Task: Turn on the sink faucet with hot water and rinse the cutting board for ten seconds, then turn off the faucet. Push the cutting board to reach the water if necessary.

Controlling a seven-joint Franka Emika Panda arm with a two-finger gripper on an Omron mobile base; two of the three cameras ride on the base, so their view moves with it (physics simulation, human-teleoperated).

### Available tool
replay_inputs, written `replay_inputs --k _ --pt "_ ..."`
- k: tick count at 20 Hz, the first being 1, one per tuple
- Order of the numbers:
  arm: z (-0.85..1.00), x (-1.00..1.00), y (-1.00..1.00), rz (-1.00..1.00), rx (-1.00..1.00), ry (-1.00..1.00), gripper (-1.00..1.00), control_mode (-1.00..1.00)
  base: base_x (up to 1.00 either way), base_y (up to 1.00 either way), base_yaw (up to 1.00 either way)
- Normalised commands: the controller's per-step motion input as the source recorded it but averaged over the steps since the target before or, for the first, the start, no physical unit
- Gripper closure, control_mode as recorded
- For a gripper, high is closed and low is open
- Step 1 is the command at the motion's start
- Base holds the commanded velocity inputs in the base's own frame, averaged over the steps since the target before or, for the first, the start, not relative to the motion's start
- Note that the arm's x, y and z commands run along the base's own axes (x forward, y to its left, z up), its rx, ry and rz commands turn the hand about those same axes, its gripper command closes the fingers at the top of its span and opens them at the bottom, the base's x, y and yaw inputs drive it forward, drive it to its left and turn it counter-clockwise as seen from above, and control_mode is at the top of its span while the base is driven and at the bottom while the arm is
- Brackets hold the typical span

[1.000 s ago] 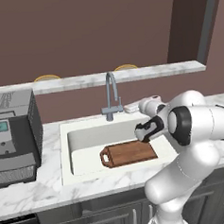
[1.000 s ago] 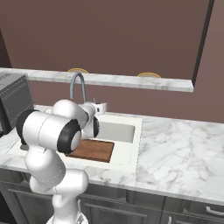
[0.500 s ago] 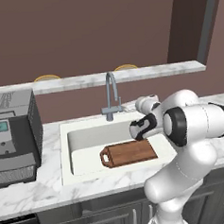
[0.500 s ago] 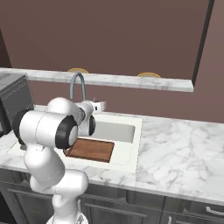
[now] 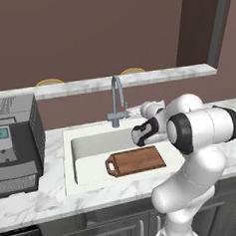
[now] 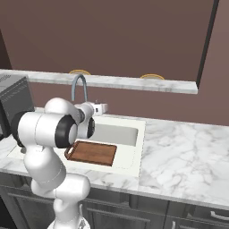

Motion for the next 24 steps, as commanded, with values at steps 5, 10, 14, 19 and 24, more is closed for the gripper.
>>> replay_inputs --k 5,10,14,19,24 --pt "-0.04 0.0 0.0 0.0 0.0 0.0 -1.0 -1.0 0.0 0.0 0.0" --pt "-0.04 0.0 0.0 0.0 0.0 0.0 -1.0 -1.0 0.0 0.0 0.0" --pt "-0.04 0.01 0.0 0.0 0.0 0.0 -1.0 -1.0 0.0 0.0 0.0" --pt "-0.06 0.09 0.0 0.0 0.0 0.0 -1.0 -1.0 0.0 0.0 0.0" --pt "-0.05 0.14 0.0 0.0 0.0 0.0 -1.0 -1.0 0.0 0.0 0.0"
